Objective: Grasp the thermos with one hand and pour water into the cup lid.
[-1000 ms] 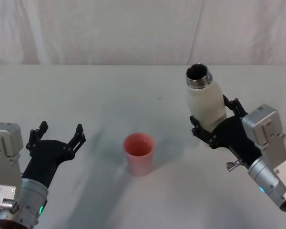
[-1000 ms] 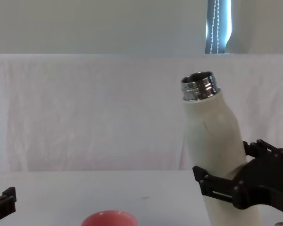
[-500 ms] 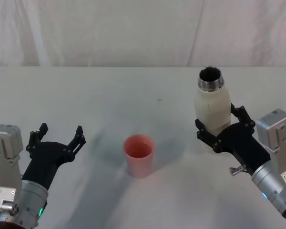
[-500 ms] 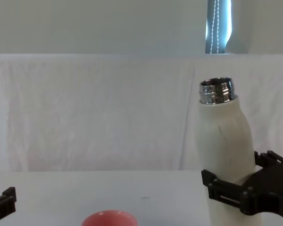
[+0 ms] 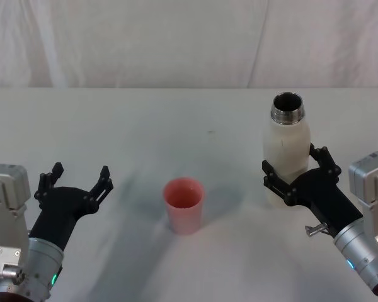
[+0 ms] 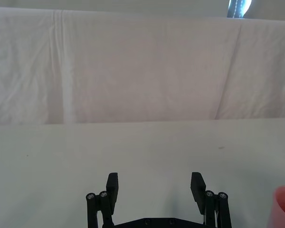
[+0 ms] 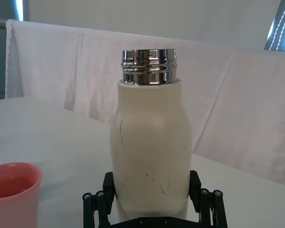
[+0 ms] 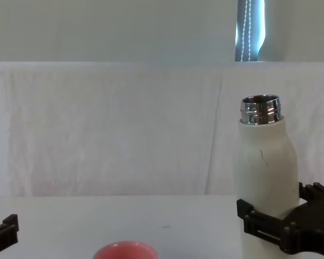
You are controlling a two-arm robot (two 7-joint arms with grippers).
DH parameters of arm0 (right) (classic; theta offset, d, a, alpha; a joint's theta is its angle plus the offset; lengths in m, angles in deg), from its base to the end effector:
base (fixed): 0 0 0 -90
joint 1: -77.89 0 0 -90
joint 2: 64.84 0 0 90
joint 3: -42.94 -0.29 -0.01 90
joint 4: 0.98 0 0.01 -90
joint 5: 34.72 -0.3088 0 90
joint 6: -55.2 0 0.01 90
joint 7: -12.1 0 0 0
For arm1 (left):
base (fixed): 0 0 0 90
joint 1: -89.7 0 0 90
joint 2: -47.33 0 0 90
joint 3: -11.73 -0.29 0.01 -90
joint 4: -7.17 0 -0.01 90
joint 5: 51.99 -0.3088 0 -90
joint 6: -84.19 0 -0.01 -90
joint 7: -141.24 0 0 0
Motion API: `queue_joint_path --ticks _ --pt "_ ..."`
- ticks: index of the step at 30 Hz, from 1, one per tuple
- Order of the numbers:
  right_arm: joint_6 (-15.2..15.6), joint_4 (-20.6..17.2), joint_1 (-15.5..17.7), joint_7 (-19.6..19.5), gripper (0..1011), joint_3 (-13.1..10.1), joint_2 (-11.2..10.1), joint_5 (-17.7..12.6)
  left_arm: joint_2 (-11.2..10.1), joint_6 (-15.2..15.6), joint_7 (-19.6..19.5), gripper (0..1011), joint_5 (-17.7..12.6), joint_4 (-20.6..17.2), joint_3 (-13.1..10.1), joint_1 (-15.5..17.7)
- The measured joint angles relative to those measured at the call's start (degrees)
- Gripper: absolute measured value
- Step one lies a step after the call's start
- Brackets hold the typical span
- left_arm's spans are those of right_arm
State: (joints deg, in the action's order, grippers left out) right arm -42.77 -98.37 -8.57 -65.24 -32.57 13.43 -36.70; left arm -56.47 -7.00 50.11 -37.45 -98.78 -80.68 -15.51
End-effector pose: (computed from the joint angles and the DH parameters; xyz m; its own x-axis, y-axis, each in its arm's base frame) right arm 0.2996 0.0277 -0.2879 0.4649 -0.8675 0.1769 0.8652 0.4875 0.1171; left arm 0.2530 0.0375 -0.2853 0.1242 0.9917 -0.0327 -0.9922 0.1237 -0.0176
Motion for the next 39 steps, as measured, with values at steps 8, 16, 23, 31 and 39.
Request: queue_joint_path --ticks 8,16,23,31,39 --pt "-0.5 0.6 0.1 -0.2 952 -0.1 0.5 -0.7 0.0 0.0 0.0 1001 0.0 0.0 0.0 0.0" --pt "-0.9 1.0 0.3 -0.4 952 -0.2 0.9 -1.1 0.0 0.0 0.0 1001 0.0 0.0 0.0 0.0" --pt "-1.1 1.4 0.4 -0.5 952 -0.3 1.2 -1.5 0.0 0.0 0.0 1001 0.0 0.0 0.0 0.0" --pt "-1.7 2.2 0.5 -0.2 952 -0.4 1.4 -2.4 0.0 0.0 0.0 1001 0.0 0.0 0.0 0.0" --pt "-1.8 3.1 0.2 0.2 952 -0.2 1.7 -3.1 0.0 0.0 0.0 1001 0.0 0.0 0.0 0.0"
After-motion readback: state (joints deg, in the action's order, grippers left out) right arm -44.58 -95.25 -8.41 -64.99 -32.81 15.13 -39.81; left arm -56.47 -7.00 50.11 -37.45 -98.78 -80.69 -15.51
